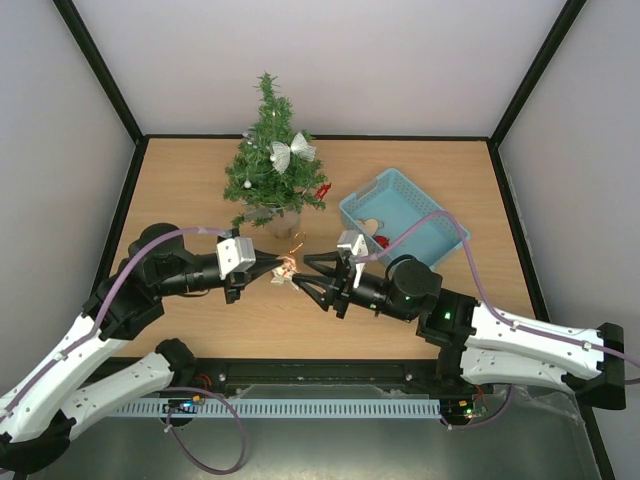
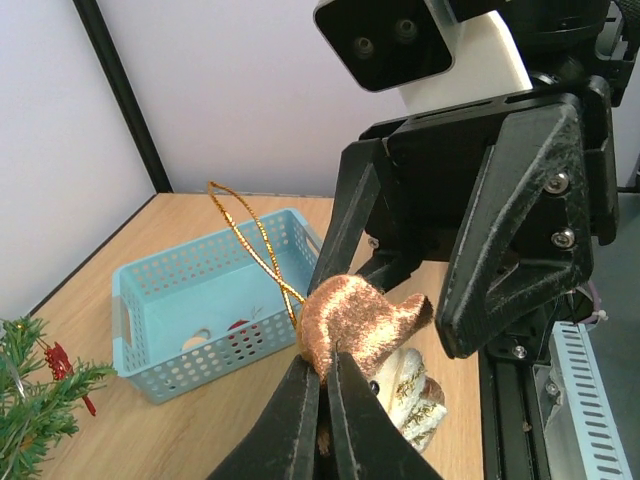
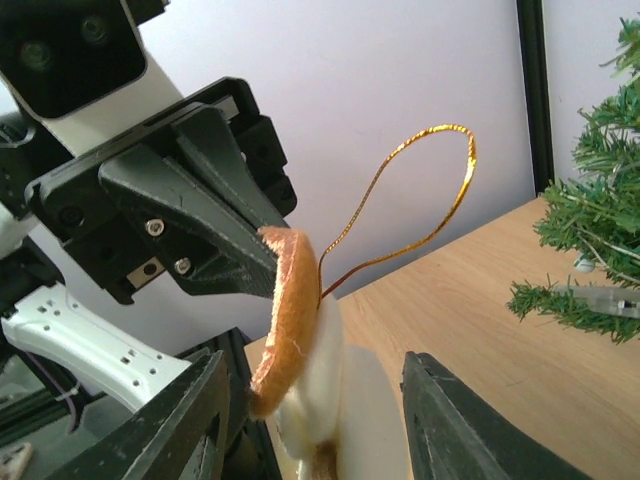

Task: Decorate the small christmas tree
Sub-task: Hang the decoration item on the Christmas tree.

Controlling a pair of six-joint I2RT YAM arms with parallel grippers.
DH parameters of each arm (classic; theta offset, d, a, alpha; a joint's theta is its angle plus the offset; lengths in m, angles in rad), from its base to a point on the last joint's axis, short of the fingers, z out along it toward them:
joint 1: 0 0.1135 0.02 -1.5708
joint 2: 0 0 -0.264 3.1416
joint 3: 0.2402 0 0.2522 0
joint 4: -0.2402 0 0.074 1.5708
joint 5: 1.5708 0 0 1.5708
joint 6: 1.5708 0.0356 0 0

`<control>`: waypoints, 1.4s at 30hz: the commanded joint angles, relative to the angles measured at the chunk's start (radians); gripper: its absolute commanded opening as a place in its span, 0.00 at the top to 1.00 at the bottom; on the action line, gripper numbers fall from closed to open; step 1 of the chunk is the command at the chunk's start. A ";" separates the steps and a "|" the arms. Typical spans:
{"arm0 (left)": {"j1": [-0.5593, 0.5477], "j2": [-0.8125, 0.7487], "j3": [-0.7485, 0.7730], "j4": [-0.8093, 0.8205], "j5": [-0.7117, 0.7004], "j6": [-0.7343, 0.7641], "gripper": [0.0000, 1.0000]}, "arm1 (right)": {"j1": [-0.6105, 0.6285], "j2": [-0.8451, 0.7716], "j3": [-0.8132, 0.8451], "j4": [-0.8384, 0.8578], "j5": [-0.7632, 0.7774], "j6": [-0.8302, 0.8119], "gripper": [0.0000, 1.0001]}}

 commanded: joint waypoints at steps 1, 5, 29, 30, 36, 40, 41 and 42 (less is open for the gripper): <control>0.002 -0.009 -0.021 0.041 -0.018 -0.019 0.98 | -0.001 0.013 0.025 0.080 0.035 -0.006 0.58; 0.002 -0.016 -0.037 0.052 -0.007 -0.027 0.98 | -0.001 0.034 0.027 0.094 0.039 -0.031 0.83; 0.147 0.065 0.123 -0.029 -0.604 -0.284 0.48 | -0.113 0.171 0.158 -0.136 0.066 -0.310 0.98; 0.193 0.075 0.125 -0.031 -0.542 -0.300 0.48 | -0.127 0.185 0.167 -0.134 0.041 -0.303 0.98; 0.526 0.123 0.094 -0.017 -0.187 -0.400 0.49 | -0.217 0.273 0.198 -0.121 -0.106 -0.240 0.98; 0.572 0.137 0.056 0.024 -0.115 -0.456 0.49 | -0.228 0.343 0.217 -0.073 -0.175 -0.199 0.98; 0.589 0.139 0.044 0.043 -0.086 -0.475 0.49 | -0.228 0.362 0.220 -0.054 -0.188 -0.188 0.98; 0.602 0.141 0.032 0.058 -0.058 -0.493 0.50 | -0.227 0.383 0.224 -0.039 -0.202 -0.175 0.98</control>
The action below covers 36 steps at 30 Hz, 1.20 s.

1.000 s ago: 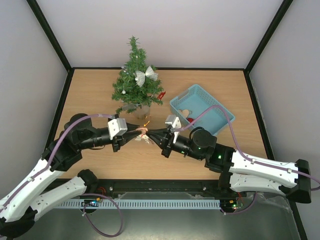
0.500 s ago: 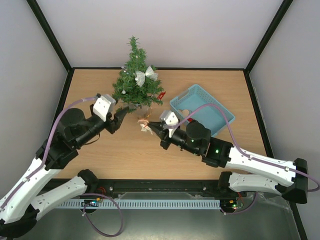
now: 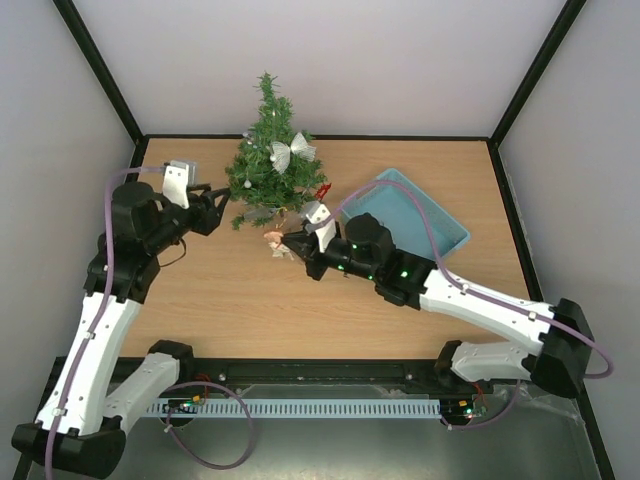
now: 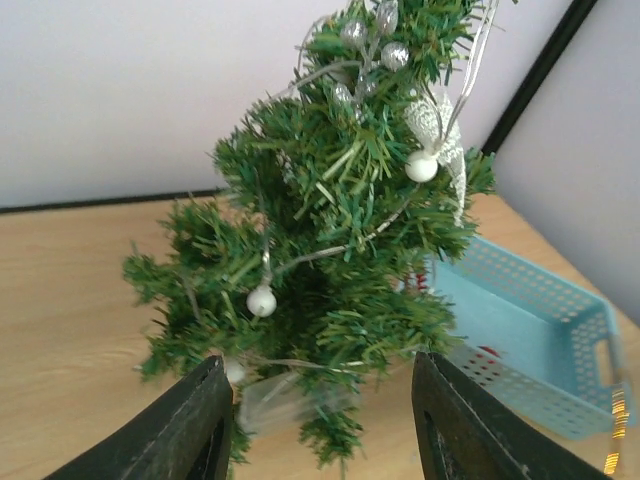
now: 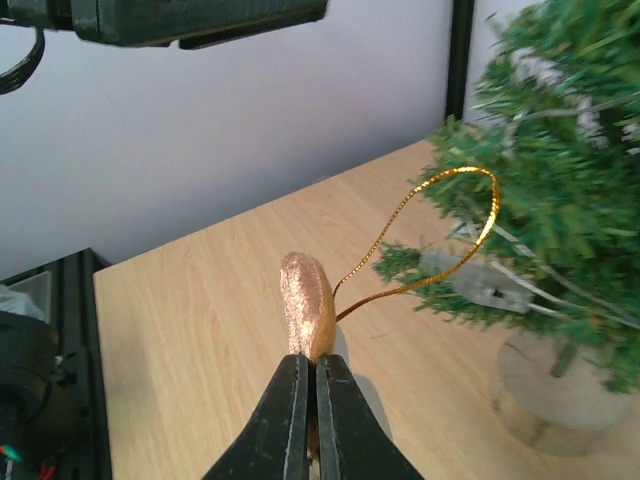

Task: Decorate the small christmas tree
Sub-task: Hang the decoration item on the Christmas tree.

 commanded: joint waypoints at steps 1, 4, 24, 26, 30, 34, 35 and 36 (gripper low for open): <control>0.051 0.005 -0.049 0.080 0.193 -0.111 0.51 | 0.000 0.081 0.052 0.079 -0.112 0.064 0.98; 0.058 0.008 -0.071 0.106 0.245 -0.132 0.53 | -0.001 0.136 0.078 0.098 -0.119 0.075 0.98; 0.004 0.022 -0.237 0.306 0.586 -0.142 0.54 | -0.103 0.078 -0.004 0.071 -0.245 -0.052 0.98; 0.003 0.042 -0.247 0.357 0.614 -0.187 0.54 | -0.133 0.087 0.013 0.039 -0.274 -0.068 0.98; -0.012 0.069 -0.236 0.389 0.592 -0.204 0.57 | -0.168 0.095 0.034 0.008 -0.321 -0.113 0.98; -0.048 0.081 -0.223 0.374 0.470 -0.154 0.60 | -0.192 0.127 0.069 -0.025 -0.341 -0.151 0.98; -0.054 0.087 -0.221 0.372 0.444 -0.149 0.61 | -0.197 0.138 0.077 -0.027 -0.345 -0.156 0.98; -0.062 0.093 -0.218 0.369 0.417 -0.146 0.62 | -0.199 0.146 0.086 -0.028 -0.348 -0.162 0.98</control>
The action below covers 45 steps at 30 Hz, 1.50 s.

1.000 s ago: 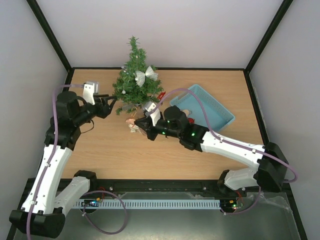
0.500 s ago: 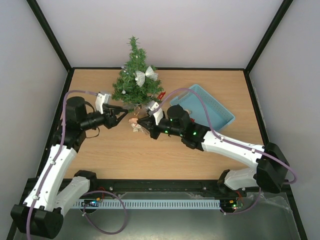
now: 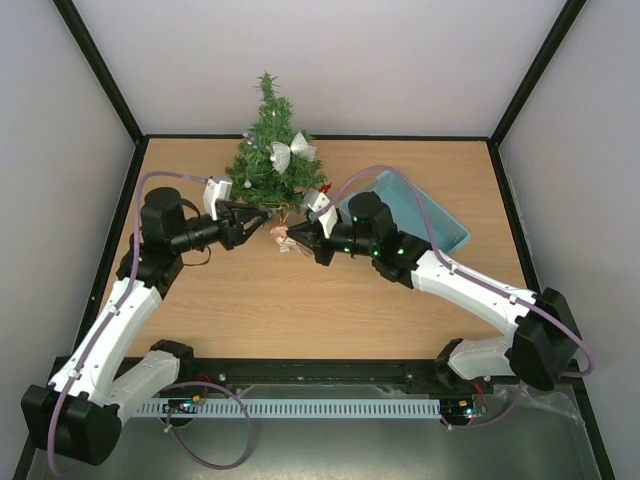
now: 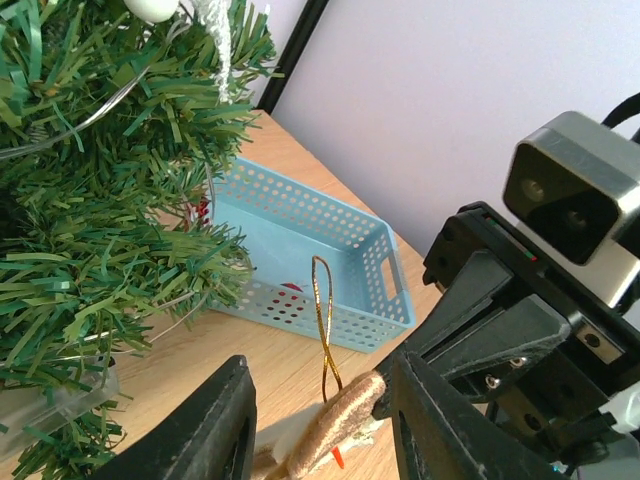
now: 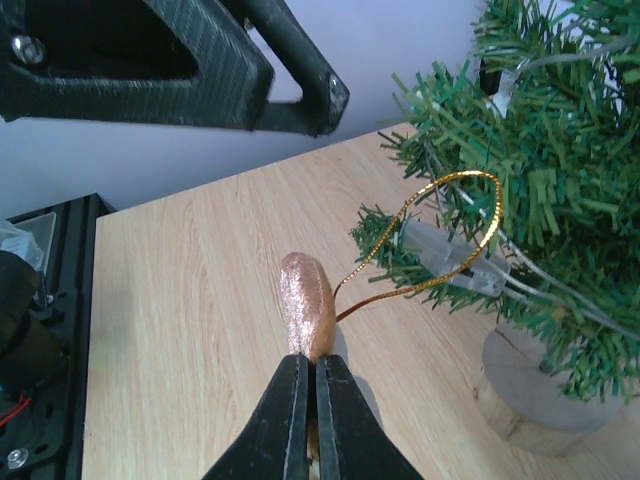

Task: Decorate the small christmas tree
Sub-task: Hang the decoration item on the Christmas tree.

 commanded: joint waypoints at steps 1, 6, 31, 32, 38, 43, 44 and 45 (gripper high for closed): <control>-0.033 0.020 0.018 0.026 -0.129 0.030 0.63 | -0.016 0.037 0.075 -0.035 -0.046 -0.064 0.98; -0.097 0.030 0.066 -0.017 -0.315 0.087 0.65 | -0.022 0.074 0.108 -0.040 -0.049 -0.081 0.98; -0.168 0.133 0.179 -0.111 -0.476 0.148 0.71 | -0.051 0.182 0.196 -0.049 -0.010 -0.073 0.98; -0.171 0.137 0.184 -0.112 -0.481 0.153 0.72 | -0.053 0.183 0.195 -0.051 -0.009 -0.074 0.98; -0.194 0.165 0.214 -0.141 -0.529 0.197 0.72 | -0.059 0.183 0.201 -0.053 -0.016 -0.075 0.98; -0.206 0.187 0.231 -0.154 -0.531 0.215 0.71 | -0.061 0.186 0.206 -0.055 -0.022 -0.073 0.98; -0.208 0.188 0.234 -0.158 -0.530 0.214 0.71 | -0.060 0.186 0.208 -0.056 -0.022 -0.073 0.98; -0.208 0.189 0.237 -0.161 -0.529 0.216 0.71 | -0.060 0.187 0.207 -0.054 -0.023 -0.073 0.98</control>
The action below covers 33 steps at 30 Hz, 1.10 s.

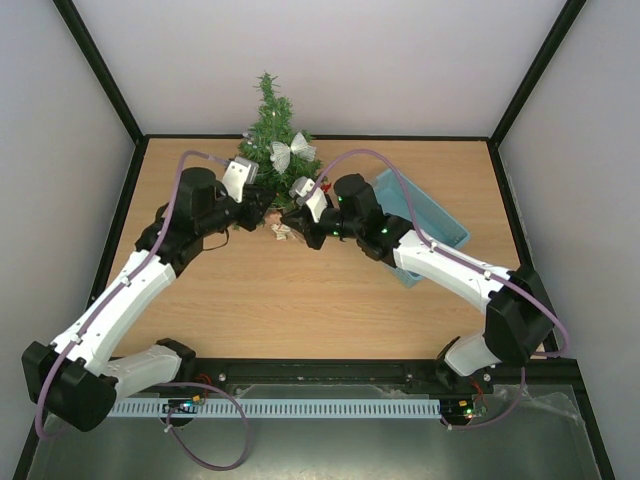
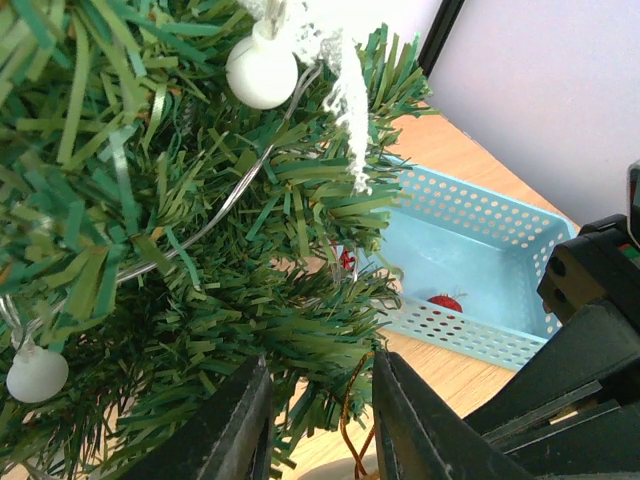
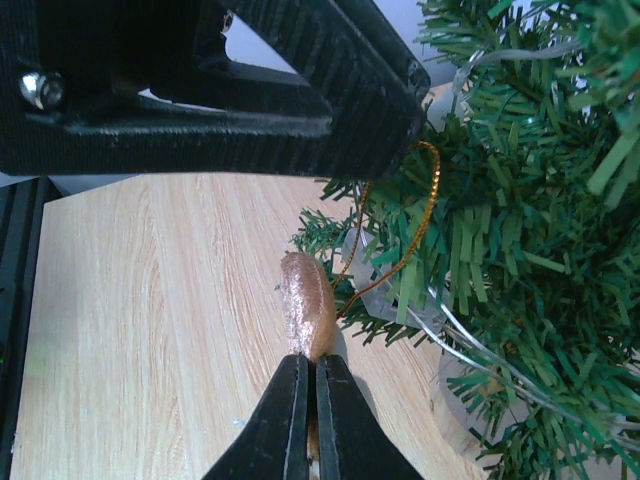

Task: Decorate the small christmas tree
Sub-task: Hang the decoration item on the Christmas tree.

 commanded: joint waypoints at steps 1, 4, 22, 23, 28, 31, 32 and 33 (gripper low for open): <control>-0.009 0.006 0.037 -0.021 -0.009 0.028 0.71 | -0.005 0.005 0.040 0.012 -0.003 0.006 0.98; -0.009 0.002 0.036 -0.025 0.002 0.040 0.71 | -0.006 0.002 0.037 0.014 -0.002 0.006 0.98; -0.010 0.016 0.051 -0.033 0.056 0.110 0.98 | -0.012 -0.004 0.019 0.017 0.011 0.020 0.98; -0.009 0.017 0.052 -0.034 0.050 0.112 0.98 | -0.014 -0.005 0.014 0.022 0.011 0.024 0.98; -0.009 0.022 0.055 -0.044 0.029 0.121 0.98 | -0.020 -0.011 -0.012 0.044 0.010 0.044 0.98; -0.009 0.025 0.058 -0.049 0.024 0.126 0.98 | -0.021 -0.009 -0.015 0.046 0.007 0.046 0.98; -0.010 0.024 0.056 -0.050 0.021 0.126 0.98 | -0.021 -0.008 -0.015 0.048 0.004 0.046 0.98; -0.009 0.024 0.057 -0.052 0.014 0.127 0.98 | -0.022 -0.007 -0.015 0.049 0.005 0.047 0.98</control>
